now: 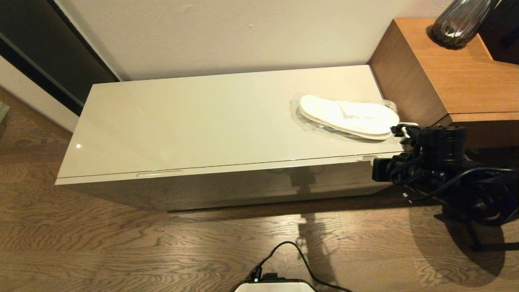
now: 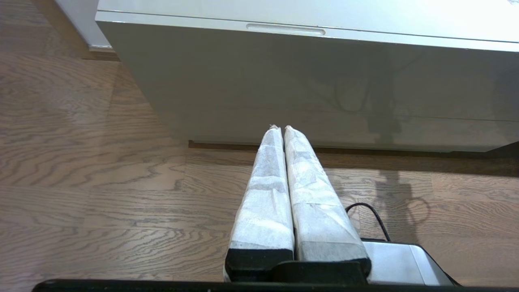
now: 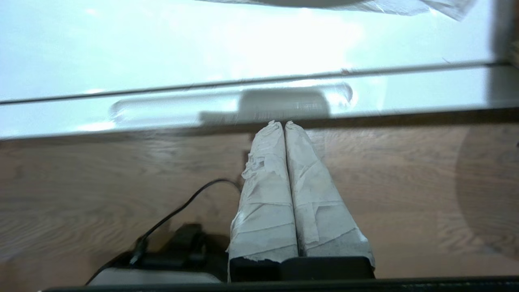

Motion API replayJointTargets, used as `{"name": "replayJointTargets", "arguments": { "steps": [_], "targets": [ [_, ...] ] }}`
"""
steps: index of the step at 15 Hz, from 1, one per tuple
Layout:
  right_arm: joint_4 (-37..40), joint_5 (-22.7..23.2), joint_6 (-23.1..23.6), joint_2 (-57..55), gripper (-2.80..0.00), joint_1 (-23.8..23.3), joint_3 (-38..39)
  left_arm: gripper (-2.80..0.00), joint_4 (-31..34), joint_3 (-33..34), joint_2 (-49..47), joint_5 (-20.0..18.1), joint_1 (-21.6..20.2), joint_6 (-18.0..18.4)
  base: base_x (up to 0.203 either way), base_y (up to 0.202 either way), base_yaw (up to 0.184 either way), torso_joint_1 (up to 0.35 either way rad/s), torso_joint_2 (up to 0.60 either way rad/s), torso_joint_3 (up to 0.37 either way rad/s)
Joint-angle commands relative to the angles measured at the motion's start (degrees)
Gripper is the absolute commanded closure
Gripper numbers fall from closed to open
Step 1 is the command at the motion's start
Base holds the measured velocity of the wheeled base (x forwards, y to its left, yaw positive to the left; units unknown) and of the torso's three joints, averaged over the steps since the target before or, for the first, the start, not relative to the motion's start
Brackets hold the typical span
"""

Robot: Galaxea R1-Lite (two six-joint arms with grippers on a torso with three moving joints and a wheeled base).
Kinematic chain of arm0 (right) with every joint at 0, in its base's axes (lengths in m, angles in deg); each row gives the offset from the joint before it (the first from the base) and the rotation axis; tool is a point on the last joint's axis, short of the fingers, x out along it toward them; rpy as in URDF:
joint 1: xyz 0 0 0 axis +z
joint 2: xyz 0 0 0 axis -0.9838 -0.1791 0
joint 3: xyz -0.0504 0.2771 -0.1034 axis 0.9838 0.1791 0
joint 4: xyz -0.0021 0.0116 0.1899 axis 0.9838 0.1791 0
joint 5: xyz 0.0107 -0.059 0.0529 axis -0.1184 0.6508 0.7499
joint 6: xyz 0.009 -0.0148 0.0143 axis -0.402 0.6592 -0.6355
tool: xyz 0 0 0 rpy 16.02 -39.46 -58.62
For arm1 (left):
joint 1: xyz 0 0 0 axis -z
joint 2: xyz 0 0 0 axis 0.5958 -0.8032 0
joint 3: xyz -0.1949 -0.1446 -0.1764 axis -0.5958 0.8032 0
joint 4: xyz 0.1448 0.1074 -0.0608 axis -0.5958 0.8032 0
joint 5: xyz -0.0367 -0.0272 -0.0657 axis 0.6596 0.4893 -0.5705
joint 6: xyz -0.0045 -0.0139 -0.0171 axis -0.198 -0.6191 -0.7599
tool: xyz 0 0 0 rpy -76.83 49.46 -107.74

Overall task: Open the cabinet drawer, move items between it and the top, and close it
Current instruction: Open the drawer

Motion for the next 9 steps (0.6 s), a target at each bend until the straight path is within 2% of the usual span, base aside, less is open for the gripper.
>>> {"name": "replayJointTargets", "arguments": {
  "steps": [1,5,9],
  "targets": [
    [-1.96,0.17,0.22,-5.24,0.0,0.02,-1.29,0.0,-0.04,0.01,-0.07,0.08,-0.01,-0.05,0.0,0.0,0.0,0.0,0.0,0.0],
    [-1.57,0.06,0.22,-3.43,0.0,0.03,-2.39,0.0,-0.04,0.01,-0.07,-0.01,-0.01,-0.05,0.0,0.0,0.0,0.0,0.0,0.0],
    [3.16,0.09,0.07,2.07,0.0,0.06,-3.05,0.0,-0.04,0.01,-0.07,-0.01,-0.01,-0.05,0.0,0.0,0.0,0.0,0.0,0.0]
  ]
}}
